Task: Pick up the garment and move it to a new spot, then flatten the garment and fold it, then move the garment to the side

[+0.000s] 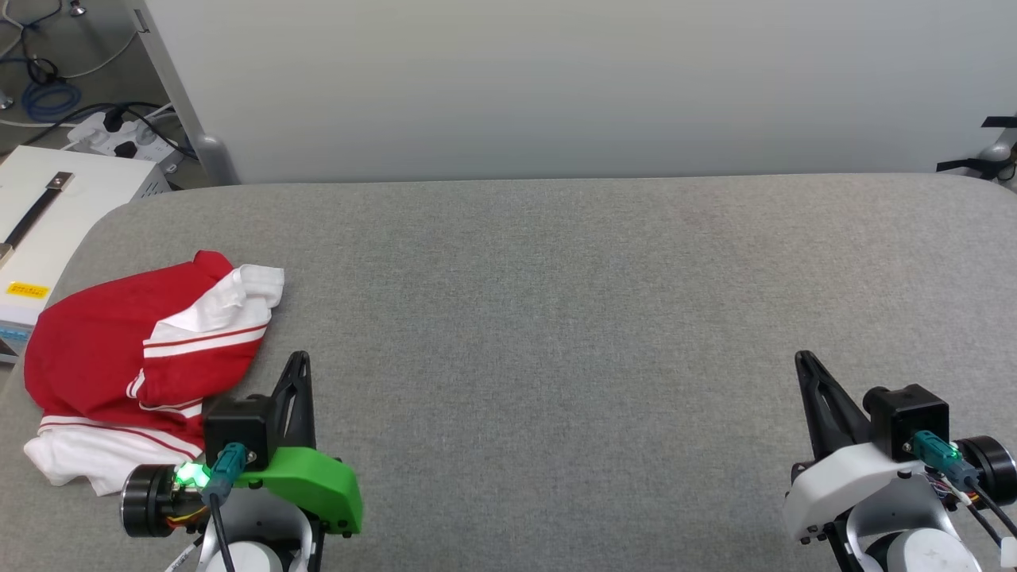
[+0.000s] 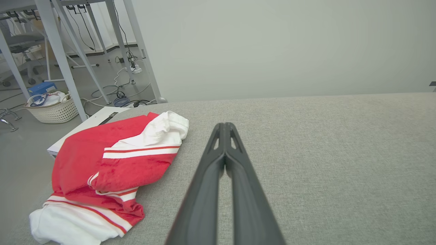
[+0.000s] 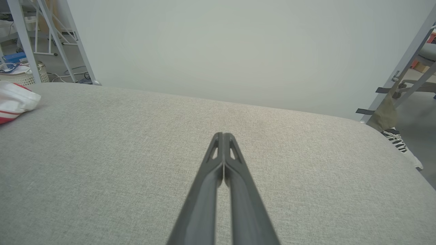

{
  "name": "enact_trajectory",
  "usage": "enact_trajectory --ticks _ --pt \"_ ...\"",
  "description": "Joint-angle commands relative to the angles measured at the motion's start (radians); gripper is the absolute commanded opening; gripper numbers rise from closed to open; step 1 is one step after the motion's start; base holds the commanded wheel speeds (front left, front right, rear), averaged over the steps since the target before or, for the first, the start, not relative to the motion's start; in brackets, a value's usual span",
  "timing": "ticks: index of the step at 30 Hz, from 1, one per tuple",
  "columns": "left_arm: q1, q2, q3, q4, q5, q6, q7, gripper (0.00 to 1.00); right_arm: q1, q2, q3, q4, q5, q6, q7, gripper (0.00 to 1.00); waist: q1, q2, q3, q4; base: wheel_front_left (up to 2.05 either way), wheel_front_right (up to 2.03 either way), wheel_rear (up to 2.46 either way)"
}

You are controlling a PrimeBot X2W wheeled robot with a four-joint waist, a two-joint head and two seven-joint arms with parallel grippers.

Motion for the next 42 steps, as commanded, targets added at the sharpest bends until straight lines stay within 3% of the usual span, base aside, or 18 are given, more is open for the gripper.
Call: enact_trajectory --ticks 1,20,21,42 --pt "0.012 -0.004 -0.001 -0.002 0.01 0.004 -0.001 0.0 0.009 0.0 -0.002 -0.004 -0.01 -0.001 0.003 0.0 0.0 0.0 0.0 0.0 0.0 0.0 0.0" --pt "0.012 -0.004 -0.001 -0.002 0.01 0.004 -0.001 0.0 0.009 0.0 -0.002 -0.004 -0.01 -0.001 0.003 0.0 0.0 0.0 0.0 0.0 0.0 0.0 0.0" --pt "0.0 0.0 0.0 0.0 0.0 0.0 0.0 1.0 0.0 0.0 0.0 0.0 0.001 0.0 0.0 1.0 0.0 0.0 0.0 0.0 0.0 0.0 0.0" --pt "0.0 0.0 -0.004 0.025 -0.036 -0.003 -0.036 1.0 -0.002 0.0 -0.011 0.025 0.031 0.0 -0.035 1.0 0.0 0.0 0.003 -0.001 0.0 0.0 0.0"
